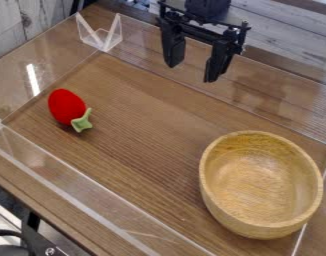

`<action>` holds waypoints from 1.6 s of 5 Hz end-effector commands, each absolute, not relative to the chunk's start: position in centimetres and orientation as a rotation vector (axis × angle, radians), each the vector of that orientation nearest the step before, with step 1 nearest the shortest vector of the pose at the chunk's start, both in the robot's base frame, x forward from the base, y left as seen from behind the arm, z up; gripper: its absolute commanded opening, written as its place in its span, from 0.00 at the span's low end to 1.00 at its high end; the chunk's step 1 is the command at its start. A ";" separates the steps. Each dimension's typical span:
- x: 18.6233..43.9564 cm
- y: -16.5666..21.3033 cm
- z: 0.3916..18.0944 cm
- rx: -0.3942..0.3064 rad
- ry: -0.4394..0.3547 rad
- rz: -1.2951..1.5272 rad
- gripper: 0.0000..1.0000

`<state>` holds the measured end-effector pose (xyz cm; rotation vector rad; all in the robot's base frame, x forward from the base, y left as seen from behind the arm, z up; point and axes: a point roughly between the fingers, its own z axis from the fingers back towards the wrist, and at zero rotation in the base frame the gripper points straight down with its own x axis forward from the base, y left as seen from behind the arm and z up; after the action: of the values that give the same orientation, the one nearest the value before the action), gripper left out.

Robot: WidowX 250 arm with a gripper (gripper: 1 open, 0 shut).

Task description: Move the red object to the right side of the table

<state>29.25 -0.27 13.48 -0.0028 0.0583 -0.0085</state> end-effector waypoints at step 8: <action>23.0 16.7 7.6 -0.143 0.017 0.992 1.00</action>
<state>22.51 16.02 6.42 -0.1532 0.0697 0.9832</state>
